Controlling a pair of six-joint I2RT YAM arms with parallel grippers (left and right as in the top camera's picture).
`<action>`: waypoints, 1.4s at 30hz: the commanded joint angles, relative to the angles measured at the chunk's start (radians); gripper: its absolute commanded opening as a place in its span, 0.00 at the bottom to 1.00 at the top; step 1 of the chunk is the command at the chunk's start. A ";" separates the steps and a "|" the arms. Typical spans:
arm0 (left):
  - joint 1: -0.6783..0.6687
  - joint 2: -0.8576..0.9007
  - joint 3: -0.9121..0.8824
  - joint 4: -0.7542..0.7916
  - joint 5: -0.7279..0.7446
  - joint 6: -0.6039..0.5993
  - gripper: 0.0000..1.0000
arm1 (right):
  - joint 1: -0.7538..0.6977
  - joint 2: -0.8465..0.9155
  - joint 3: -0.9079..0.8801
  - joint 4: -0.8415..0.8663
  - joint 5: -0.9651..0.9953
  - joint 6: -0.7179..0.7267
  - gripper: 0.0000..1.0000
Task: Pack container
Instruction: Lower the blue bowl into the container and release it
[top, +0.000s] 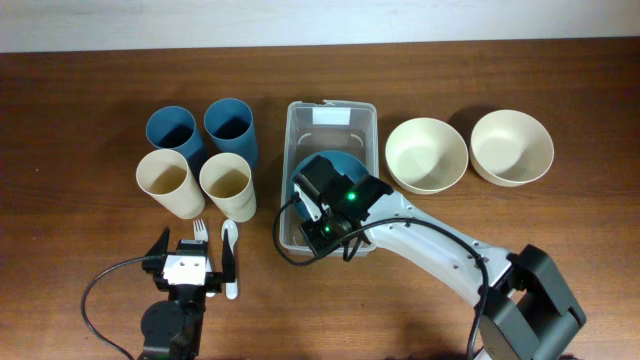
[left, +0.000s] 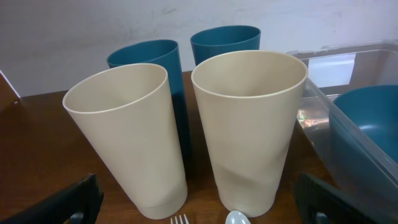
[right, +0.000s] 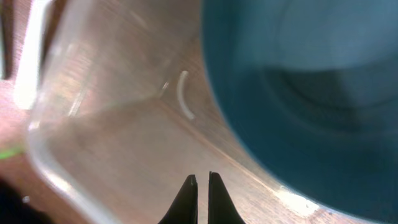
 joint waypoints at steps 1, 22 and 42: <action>0.002 -0.010 -0.005 0.002 0.007 0.016 1.00 | -0.005 0.008 -0.026 0.022 0.060 -0.010 0.04; 0.002 -0.010 -0.005 0.002 0.007 0.016 1.00 | -0.129 0.002 -0.025 0.130 0.050 -0.021 0.04; 0.002 -0.010 -0.005 0.002 0.007 0.016 1.00 | -0.054 -0.104 0.018 -0.036 -0.262 -0.219 0.04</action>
